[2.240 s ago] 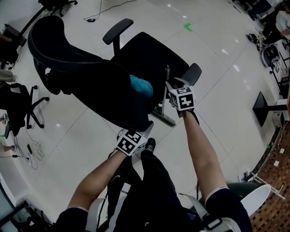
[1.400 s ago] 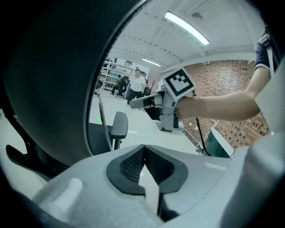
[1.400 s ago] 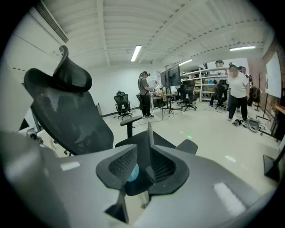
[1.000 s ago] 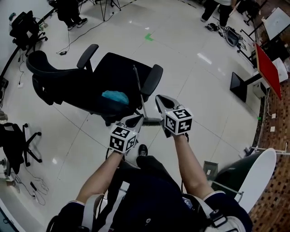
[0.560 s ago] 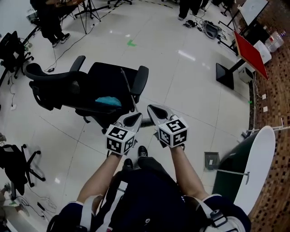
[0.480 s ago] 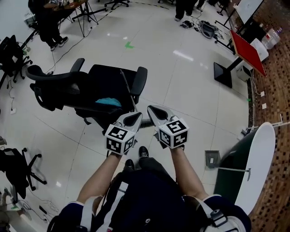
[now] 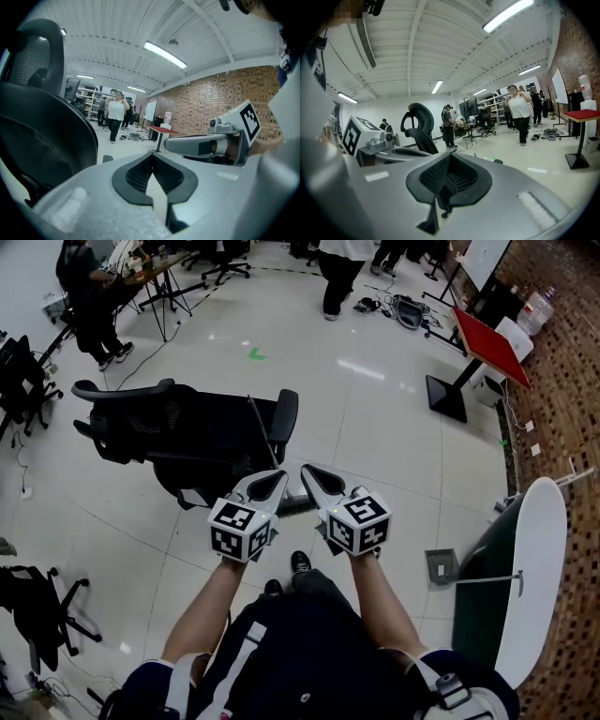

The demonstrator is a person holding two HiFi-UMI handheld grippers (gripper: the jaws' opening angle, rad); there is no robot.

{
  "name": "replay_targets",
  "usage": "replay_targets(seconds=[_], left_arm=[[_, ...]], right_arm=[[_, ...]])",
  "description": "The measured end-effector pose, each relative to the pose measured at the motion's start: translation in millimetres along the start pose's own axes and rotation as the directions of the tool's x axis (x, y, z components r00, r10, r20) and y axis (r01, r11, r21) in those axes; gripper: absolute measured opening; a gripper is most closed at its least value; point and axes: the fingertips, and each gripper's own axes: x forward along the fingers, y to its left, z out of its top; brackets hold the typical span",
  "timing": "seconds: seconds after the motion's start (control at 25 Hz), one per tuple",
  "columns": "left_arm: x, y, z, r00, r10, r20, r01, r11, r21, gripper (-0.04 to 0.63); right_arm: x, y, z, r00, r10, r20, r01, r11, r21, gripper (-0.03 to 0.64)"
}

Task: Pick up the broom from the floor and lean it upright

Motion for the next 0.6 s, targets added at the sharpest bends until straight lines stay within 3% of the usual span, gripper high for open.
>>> replay_targets(seconds=[0.6], left_arm=[[-32.9, -2.3, 14.0, 0.999, 0.013, 0.036, -0.014, 1.0, 0.028, -0.002]], right_arm=[[-6.8, 25.3, 13.8, 0.999, 0.005, 0.049, -0.003, 0.999, -0.045, 0.005]])
